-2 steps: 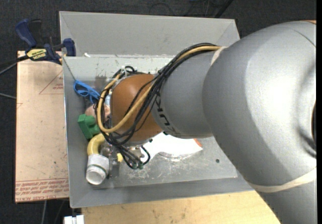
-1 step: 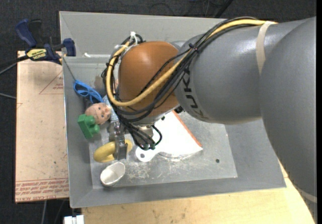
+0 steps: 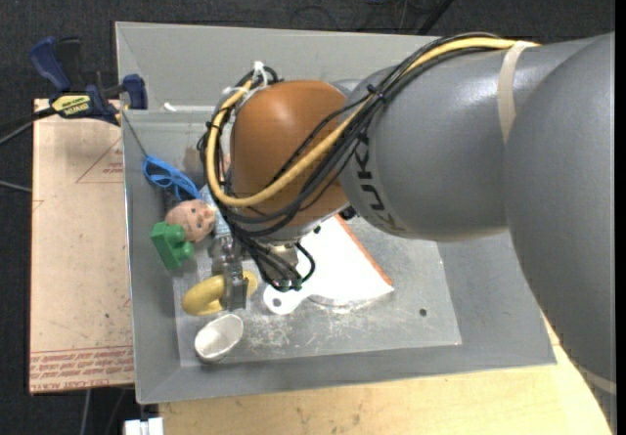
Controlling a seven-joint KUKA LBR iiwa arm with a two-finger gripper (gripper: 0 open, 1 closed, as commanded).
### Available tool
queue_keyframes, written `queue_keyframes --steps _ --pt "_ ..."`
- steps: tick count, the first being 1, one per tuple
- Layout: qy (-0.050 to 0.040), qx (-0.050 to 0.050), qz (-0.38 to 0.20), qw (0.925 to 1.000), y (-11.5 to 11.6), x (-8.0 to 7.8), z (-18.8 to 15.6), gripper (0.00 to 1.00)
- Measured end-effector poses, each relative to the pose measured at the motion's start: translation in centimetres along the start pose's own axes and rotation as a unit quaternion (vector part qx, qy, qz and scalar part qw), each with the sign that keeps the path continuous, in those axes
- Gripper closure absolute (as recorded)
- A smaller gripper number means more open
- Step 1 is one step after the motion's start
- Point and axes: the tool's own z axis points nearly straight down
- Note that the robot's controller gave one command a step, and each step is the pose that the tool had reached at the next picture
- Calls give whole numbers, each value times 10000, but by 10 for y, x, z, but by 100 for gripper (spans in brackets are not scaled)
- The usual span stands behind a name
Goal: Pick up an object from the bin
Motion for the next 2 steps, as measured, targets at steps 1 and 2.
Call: queue_keyframes --steps 1,2 --pt "-15 -7 269 9996 1 -3 -103 100" --pt "-15 -7 270 9996 1 -3 -103 100"
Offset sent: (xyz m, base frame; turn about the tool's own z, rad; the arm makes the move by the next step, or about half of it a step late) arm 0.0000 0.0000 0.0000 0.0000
